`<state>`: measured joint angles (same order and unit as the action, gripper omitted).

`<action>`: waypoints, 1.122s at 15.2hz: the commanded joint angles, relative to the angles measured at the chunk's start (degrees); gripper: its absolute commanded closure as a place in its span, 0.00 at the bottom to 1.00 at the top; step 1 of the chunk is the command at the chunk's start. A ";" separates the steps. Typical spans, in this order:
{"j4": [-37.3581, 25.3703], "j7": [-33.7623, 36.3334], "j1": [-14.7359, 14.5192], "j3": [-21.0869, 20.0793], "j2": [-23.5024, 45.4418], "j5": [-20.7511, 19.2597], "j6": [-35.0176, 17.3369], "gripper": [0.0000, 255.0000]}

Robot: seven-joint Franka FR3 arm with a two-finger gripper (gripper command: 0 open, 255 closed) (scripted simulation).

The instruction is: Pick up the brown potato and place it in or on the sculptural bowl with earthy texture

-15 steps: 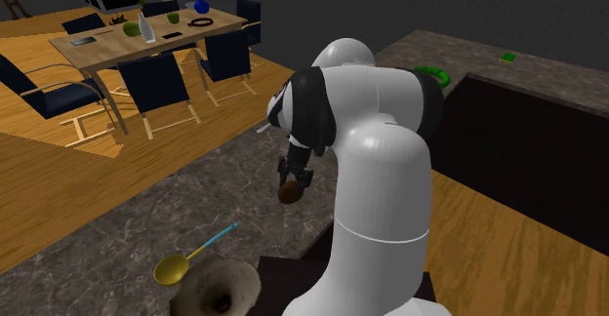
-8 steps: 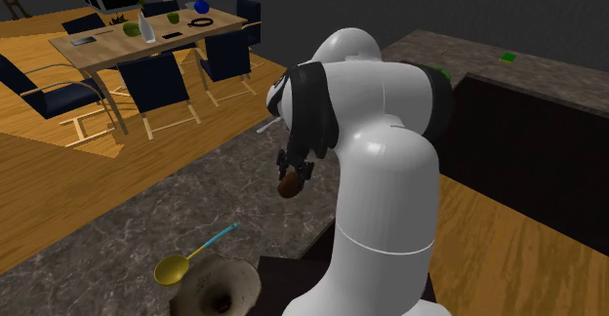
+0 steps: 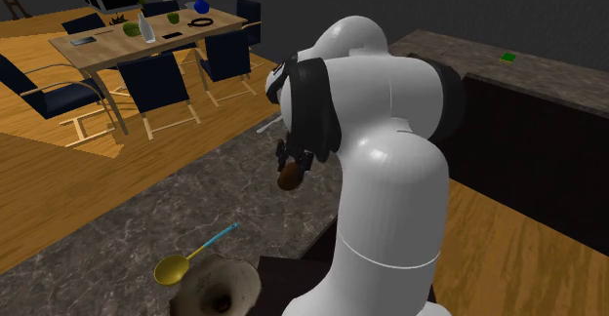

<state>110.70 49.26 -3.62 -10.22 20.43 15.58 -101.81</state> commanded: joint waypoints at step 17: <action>-5.23 2.60 0.63 -0.22 -6.66 0.57 11.57 1.00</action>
<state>105.83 51.60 -2.97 -10.39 14.10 16.08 -90.90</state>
